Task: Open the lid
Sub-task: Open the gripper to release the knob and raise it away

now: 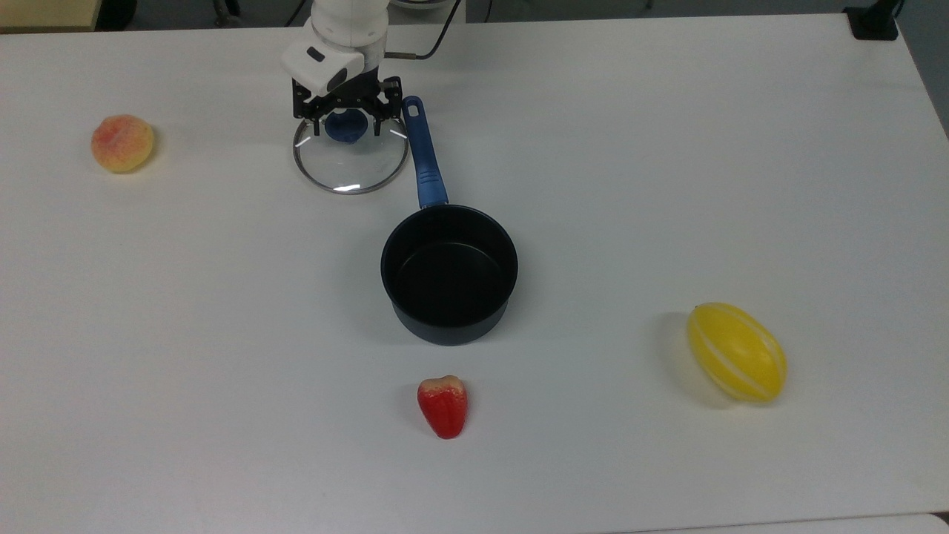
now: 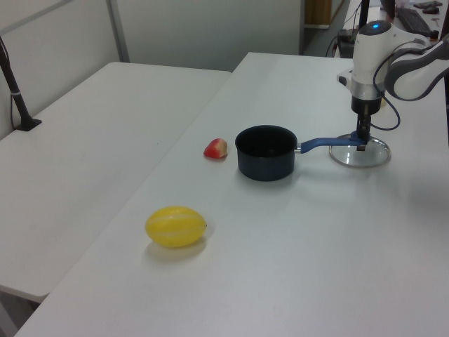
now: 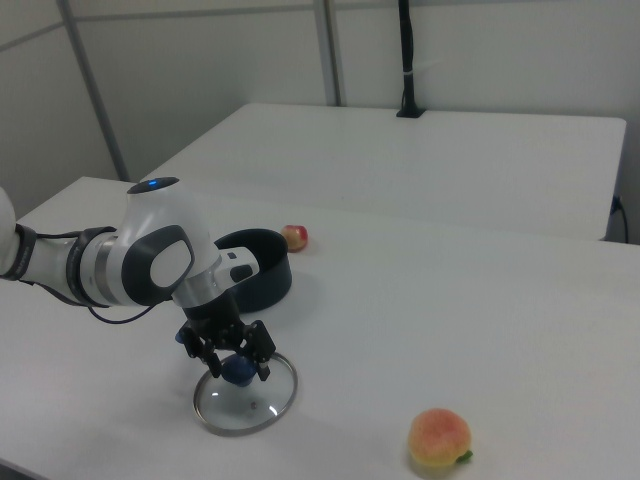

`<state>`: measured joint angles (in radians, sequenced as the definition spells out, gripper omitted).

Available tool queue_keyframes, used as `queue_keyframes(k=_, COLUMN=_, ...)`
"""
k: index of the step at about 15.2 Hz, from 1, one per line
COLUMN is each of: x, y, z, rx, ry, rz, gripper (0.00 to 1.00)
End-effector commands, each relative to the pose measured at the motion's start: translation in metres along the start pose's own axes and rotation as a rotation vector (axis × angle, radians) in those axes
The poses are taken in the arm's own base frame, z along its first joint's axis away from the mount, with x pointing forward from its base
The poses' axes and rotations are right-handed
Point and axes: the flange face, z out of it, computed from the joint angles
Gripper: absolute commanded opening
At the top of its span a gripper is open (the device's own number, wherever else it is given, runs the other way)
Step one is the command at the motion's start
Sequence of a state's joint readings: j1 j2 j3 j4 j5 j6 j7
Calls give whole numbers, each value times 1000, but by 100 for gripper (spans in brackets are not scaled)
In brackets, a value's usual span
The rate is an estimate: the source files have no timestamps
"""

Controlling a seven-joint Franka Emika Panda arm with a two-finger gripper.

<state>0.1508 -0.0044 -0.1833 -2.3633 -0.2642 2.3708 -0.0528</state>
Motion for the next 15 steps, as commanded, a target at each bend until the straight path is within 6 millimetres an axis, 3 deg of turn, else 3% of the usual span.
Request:
queue_keyframes(k=1, x=1, y=2, z=-5, rx=-6, ry=-11, rz=30, gripper=100)
queue_keyframes(k=3, x=-2, y=6, z=-10, rx=-7, ry=-43, rz=27, gripper=100)
queue_keyframes(k=8, x=-13, y=42, z=-30, rx=-7, ry=-81, rz=78, gripper=100)
queue_keyframes(k=11, x=1, y=62, z=-79, rx=-10, ry=-77, rz=120, gripper=100)
queue_keyframes(k=15, x=23, y=70, z=-152, rx=95, ry=-23, rz=205, gripper=100)
